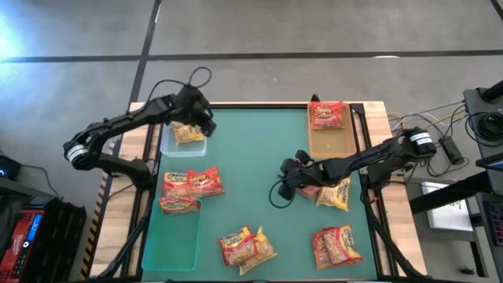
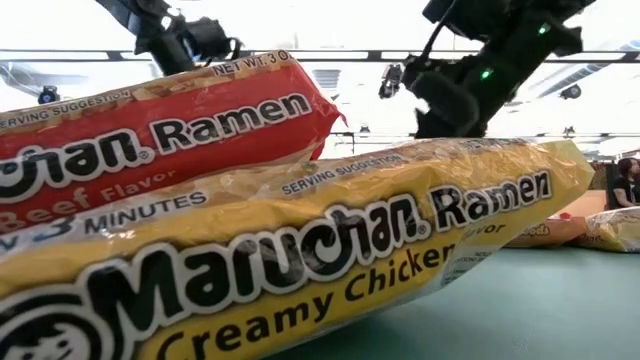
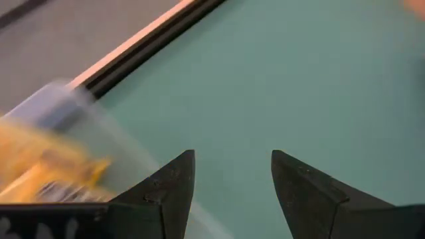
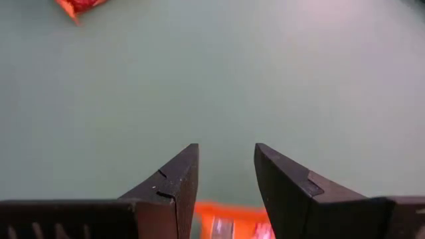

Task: Sort Maruchan noodles
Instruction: Put the orange noodle pack into the orange bin

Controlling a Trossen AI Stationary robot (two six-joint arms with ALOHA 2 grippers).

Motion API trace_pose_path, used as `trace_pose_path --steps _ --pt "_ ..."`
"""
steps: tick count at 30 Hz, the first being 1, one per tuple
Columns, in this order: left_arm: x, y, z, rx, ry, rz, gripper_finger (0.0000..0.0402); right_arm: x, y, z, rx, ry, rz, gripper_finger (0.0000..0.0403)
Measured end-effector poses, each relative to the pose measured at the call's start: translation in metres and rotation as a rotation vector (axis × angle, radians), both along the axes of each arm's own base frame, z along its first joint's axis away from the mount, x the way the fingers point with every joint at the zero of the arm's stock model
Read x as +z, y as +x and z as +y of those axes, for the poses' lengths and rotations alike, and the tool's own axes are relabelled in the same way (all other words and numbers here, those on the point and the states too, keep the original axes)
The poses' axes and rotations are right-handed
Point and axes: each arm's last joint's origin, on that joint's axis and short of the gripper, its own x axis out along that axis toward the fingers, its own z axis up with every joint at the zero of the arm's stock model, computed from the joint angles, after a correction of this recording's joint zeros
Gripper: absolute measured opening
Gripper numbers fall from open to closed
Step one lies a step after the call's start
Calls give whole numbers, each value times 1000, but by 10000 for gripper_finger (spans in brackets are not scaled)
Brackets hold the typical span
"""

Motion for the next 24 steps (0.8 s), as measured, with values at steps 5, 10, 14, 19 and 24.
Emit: trace_pose_path --steps 5,10,14,19,24 --pt "5 33 -35 -179 52 -87 181 5 -19 0 -51 146 97 137" --pt "3 54 -72 -327 76 -102 181 7 -38 0 -117 245 215 137" --pt "-5 67 -95 -379 106 -87 181 8 -49 2 -151 270 282 137" --pt "-16 83 -113 -412 89 -97 181 3 -52 4 -155 309 356 137" --pt "-31 100 -123 -446 84 -111 181 -10 -47 6 -142 291 407 137"
